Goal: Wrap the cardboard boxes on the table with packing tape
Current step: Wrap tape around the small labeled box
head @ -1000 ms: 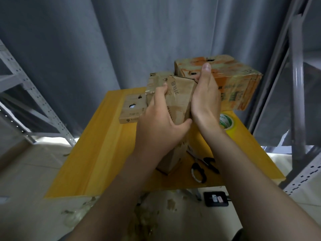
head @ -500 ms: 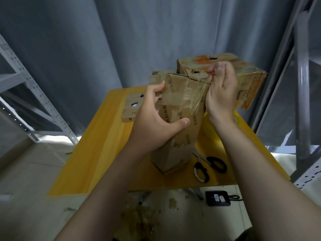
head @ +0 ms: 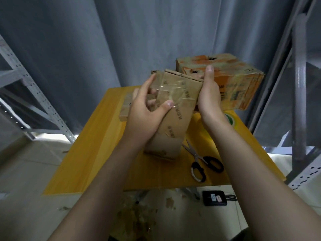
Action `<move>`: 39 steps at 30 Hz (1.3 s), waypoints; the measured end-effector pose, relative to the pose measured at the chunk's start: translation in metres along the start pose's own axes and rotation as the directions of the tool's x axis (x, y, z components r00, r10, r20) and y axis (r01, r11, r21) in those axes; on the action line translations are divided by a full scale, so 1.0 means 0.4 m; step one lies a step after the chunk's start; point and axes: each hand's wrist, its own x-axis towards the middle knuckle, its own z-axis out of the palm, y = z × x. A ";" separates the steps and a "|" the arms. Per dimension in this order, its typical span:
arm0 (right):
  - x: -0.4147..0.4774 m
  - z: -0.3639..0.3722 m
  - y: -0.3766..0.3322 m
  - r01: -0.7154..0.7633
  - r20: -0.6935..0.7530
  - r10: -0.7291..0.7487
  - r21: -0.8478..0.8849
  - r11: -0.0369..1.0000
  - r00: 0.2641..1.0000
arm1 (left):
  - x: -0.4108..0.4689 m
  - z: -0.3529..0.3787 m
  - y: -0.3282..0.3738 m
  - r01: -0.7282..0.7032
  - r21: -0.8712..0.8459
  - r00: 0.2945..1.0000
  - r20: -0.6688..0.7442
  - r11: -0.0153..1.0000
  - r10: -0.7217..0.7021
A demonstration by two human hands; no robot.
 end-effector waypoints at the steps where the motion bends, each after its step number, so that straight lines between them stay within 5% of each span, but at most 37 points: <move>1: -0.001 0.002 -0.004 0.038 -0.027 -0.039 -0.035 0.999 0.999 | -0.001 0.005 0.004 -0.028 0.064 0.999 -0.023 0.998 0.029; 5: -0.012 0.010 -0.020 0.120 -0.053 -0.126 -0.092 0.988 0.991 | -0.018 0.037 0.021 -0.070 0.257 0.993 0.105 0.964 0.044; 13: -0.053 0.016 -0.050 0.153 -0.153 -0.188 -0.215 0.964 0.970 | -0.054 0.078 0.052 -0.081 0.344 0.996 0.006 0.935 0.084; 19: -0.026 -0.013 -0.028 0.345 -0.230 -0.421 -0.308 0.887 0.877 | -0.053 0.061 0.047 -0.068 0.268 0.996 0.072 0.961 0.050; 27: -0.014 -0.016 -0.010 0.440 -0.225 -0.499 -0.265 0.858 0.837 | -0.038 0.031 0.025 -0.033 0.121 0.998 0.066 0.992 0.025; 35: -0.030 -0.002 -0.026 0.462 -0.254 -0.485 -0.148 0.875 0.837 | -0.024 -0.022 0.024 0.114 -0.123 0.969 0.234 0.986 -0.083; 39: -0.031 0.003 -0.032 0.309 -0.119 -0.319 -0.094 0.946 0.940 | -0.013 -0.050 0.029 0.210 -0.268 0.953 0.273 0.940 -0.135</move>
